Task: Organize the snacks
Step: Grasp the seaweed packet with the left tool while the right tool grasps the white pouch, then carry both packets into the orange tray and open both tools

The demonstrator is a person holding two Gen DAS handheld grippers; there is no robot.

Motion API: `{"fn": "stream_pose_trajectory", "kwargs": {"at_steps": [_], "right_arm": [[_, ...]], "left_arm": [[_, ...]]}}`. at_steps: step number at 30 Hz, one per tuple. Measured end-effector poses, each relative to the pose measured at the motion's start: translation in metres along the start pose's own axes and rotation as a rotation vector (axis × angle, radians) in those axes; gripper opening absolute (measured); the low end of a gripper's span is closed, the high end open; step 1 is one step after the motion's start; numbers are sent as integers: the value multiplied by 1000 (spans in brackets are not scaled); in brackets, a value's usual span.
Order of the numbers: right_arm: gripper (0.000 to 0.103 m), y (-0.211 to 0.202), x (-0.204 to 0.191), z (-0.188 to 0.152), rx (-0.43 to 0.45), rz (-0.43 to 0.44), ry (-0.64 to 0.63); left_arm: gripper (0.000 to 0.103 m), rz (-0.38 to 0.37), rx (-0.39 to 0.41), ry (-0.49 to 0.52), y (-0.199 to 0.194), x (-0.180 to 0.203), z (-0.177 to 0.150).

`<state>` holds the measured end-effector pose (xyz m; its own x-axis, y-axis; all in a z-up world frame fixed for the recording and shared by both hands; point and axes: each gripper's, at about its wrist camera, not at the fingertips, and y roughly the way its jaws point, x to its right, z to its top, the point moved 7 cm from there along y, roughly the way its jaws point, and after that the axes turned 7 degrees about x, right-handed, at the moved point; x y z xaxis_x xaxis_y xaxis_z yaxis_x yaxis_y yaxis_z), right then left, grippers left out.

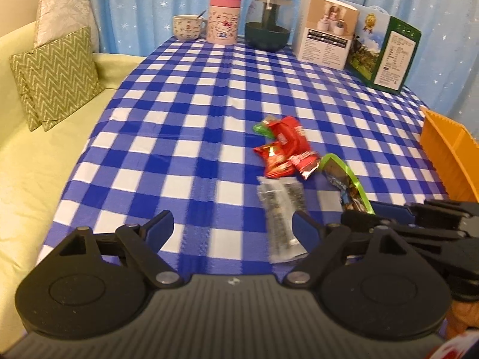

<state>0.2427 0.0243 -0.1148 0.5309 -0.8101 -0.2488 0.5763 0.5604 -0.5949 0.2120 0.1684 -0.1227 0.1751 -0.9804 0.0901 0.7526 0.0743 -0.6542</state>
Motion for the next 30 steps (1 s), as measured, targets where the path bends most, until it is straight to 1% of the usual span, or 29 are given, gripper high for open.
{"fn": "stream_pose_trajectory", "kwargs": {"at_steps": [2,7,9,10,11,12,13,15,17,19,21,23,30], "right_arm": [[27,-11,7,-2,11,-17,1],[27,-33,31,-6,37,-81,16],[27,-40,42,-9,37,-98,30],[27,-42,48,-10,37,-109,39],[27,-45,53,-11,36,-118,45],[27,-46,57,-12,35,-125,50],[27,-47,61,-14,36,-131,56],[27,-50,69,-15,37,-146,69],[27,-51,75,-17,36,-153,77],[27,-52,78,-18,37,-155,84],[27,-53,80,-19,35,-155,89],[27,-53,80,-20,34,-153,92],[27,-60,80,-19,46,-165,103]], "left_arm": [[84,-15,0,2,3,9,0],[73,-44,-15,30,13,31,-2],[66,-50,-15,32,18,37,-3],[65,-54,-13,32,20,40,-3],[61,-53,-12,34,23,43,-3],[55,-52,-15,40,26,45,-4],[53,-50,-17,48,28,47,-4],[46,-37,-18,68,32,51,-5],[43,-20,-21,89,34,52,-6],[41,-10,-23,108,36,53,-8],[36,-1,-28,118,37,53,-9],[35,6,-26,126,36,53,-10],[33,13,-10,138,21,53,-5]]}}
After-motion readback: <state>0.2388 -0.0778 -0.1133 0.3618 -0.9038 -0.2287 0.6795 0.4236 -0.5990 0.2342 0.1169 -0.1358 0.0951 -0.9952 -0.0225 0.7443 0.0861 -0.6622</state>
